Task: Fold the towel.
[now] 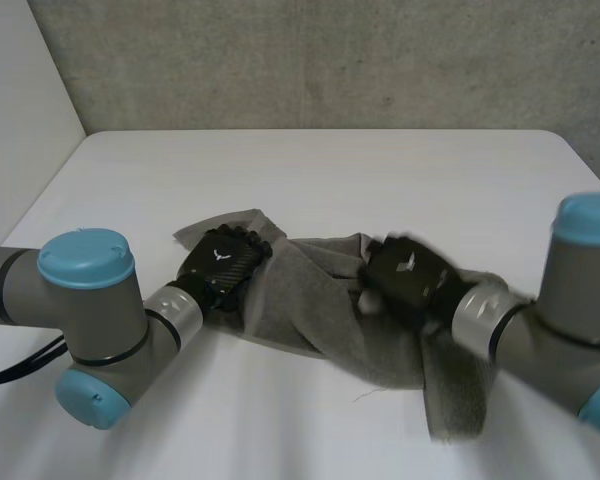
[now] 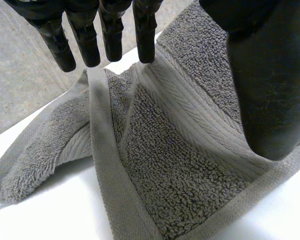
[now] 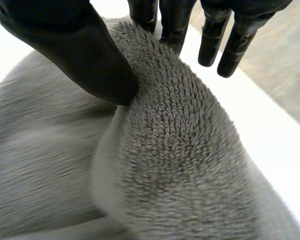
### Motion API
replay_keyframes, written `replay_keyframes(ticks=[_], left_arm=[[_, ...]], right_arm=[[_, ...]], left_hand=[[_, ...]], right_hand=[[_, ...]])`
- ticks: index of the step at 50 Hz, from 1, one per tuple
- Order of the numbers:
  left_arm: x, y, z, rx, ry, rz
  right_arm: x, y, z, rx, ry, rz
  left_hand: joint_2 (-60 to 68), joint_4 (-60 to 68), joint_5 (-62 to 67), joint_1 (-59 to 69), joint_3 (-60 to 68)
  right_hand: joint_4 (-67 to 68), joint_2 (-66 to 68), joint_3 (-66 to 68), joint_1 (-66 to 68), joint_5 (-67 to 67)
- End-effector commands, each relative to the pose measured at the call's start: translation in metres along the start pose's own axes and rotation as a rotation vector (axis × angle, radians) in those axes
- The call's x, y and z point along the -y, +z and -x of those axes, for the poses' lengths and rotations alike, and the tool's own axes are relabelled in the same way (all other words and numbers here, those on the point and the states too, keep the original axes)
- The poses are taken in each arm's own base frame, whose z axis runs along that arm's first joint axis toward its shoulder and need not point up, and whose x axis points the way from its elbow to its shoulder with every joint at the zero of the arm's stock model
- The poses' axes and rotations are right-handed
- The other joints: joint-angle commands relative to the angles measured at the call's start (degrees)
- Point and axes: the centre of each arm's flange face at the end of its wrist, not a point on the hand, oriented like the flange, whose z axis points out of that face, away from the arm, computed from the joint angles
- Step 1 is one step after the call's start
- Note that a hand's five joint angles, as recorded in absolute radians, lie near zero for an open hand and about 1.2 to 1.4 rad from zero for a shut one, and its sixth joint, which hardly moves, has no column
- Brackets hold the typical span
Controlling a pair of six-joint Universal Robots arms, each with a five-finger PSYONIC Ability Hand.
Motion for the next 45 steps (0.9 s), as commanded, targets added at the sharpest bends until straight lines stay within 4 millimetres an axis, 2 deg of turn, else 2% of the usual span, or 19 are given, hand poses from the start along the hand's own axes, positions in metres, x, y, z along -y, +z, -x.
replay_keyframes(ticks=[1,2,4,7,9,11,12,13,14,15,16,21,24,26,29,31,33,39,45], left_arm=[[-0.001,-0.003,-0.001,-0.002,-0.002,0.007],[-0.001,-0.003,-0.001,-0.002,-0.002,0.008],[-0.003,-0.005,-0.002,-0.003,-0.004,0.013],[-0.003,-0.006,-0.002,-0.004,-0.004,0.016],[-0.003,-0.006,-0.002,-0.004,-0.004,0.015],[-0.003,-0.006,-0.002,-0.004,-0.004,0.016],[-0.004,-0.006,-0.003,-0.006,-0.004,0.017],[-0.004,-0.006,-0.003,-0.006,-0.004,0.017],[-0.004,-0.007,-0.004,-0.008,-0.004,0.018],[-0.005,-0.008,-0.005,-0.011,-0.005,0.023],[-0.005,-0.008,-0.005,-0.011,-0.005,0.024],[-0.007,-0.011,-0.007,-0.016,-0.007,0.032],[-0.005,-0.013,-0.006,-0.013,-0.007,0.028],[-0.005,-0.014,-0.006,-0.015,-0.007,0.029],[-0.004,-0.015,-0.006,-0.014,-0.005,0.026],[-0.004,-0.015,-0.006,-0.014,-0.005,0.027],[-0.004,-0.015,-0.007,-0.015,-0.004,0.025],[-0.003,-0.016,-0.005,-0.008,-0.005,0.026],[-0.003,-0.016,-0.003,-0.002,-0.006,0.028]], right_arm=[[0.023,0.002,-0.105,-0.242,0.141,-0.132],[0.023,0.002,-0.105,-0.242,0.141,-0.133],[0.013,0.013,-0.143,-0.324,0.171,-0.159],[0.007,0.018,-0.159,-0.361,0.169,-0.163],[-0.016,0.021,-0.19,-0.459,0.191,-0.122],[-0.028,0.022,-0.199,-0.517,0.206,-0.088],[-0.038,0.023,-0.204,-0.566,0.216,-0.052],[-0.038,0.023,-0.204,-0.567,0.217,-0.052],[-0.044,0.023,-0.204,-0.599,0.216,-0.022],[-0.047,0.021,-0.202,-0.624,0.207,0.009],[-0.047,0.021,-0.202,-0.624,0.207,0.009],[-0.045,0.005,-0.183,-0.602,0.191,0.042],[-0.029,-0.011,-0.163,-0.524,0.183,0.003],[-0.018,-0.027,-0.136,-0.41,0.169,-0.039],[-0.012,-0.035,-0.121,-0.351,0.17,-0.058],[-0.003,-0.051,-0.089,-0.232,0.16,-0.098],[-0.001,-0.057,-0.074,-0.175,0.145,-0.11],[-0.016,-0.074,-0.025,0.004,0.07,-0.03],[-0.033,-0.081,-0.008,0.105,-0.061,0.095]], left_hand=[[-2.7,-3.4,-1.3,-3.3,-3.0],[-2.7,-3.4,-1.3,-3.3,-3.0],[-2.9,-3.4,-1.4,-3.4,-3.0],[-2.9,-3.4,-1.4,-3.4,-3.0],[-2.9,-3.4,-1.4,-3.4,-3.0],[-2.9,-3.4,-1.4,-3.4,-3.0],[-2.9,-3.4,-1.4,-3.4,-3.0],[-2.9,-3.4,-1.4,-3.4,-3.0],[-2.9,-3.4,-1.4,-3.4,-3.0],[-2.9,-3.4,-1.4,-3.4,-3.0],[-2.9,-3.4,-1.4,-3.4,-3.0],[-2.9,-3.4,-1.4,-3.4,-3.0],[-2.9,-3.4,-1.4,-3.4,-3.0],[-2.7,-3.4,-1.3,-3.3,-3.0],[-2.4,-3.4,-0.9,-2.9,-3.0],[-2.2,-3.4,-0.8,-2.8,-3.0],[-1.9,-3.4,-0.4,-2.4,-3.0],[-1.7,-3.4,-0.3,-2.3,-3.0],[-1.9,-3.4,-0.4,-2.4,-3.0]], right_hand=[[-4.4,6.5,-2.5,5.5,4.2],[-4.4,6.5,-2.5,5.5,4.2],[-4.4,6.5,-2.5,5.5,4.2],[-4.4,6.5,-2.5,5.5,4.2],[-4.4,6.5,-2.5,5.5,4.2],[-4.4,6.5,-2.5,5.5,4.2],[-4.4,-20.1,-2.5,-21.1,-22.4],[-4.4,-20.4,-2.5,-21.4,-22.7],[-4.4,-48.7,-2.5,-49.7,-51.0],[-4.4,-63.5,-2.5,-64.5,-65.8],[-4.4,-63.5,-2.5,-64.5,-65.8],[-4.4,-63.5,-2.5,-64.5,-65.8],[-4.4,-63.5,-2.5,-64.5,-65.8],[-4.4,-63.5,-2.5,-64.5,-65.8],[-4.4,-63.5,-2.5,-64.5,-65.8],[-4.4,-63.5,-2.5,-64.5,-65.8],[-4.4,-63.5,-2.5,-64.5,-65.8],[-4.4,-63.5,-2.5,-64.5,-65.8],[-4.4,-62.4,-2.5,-63.5,-64.7]])
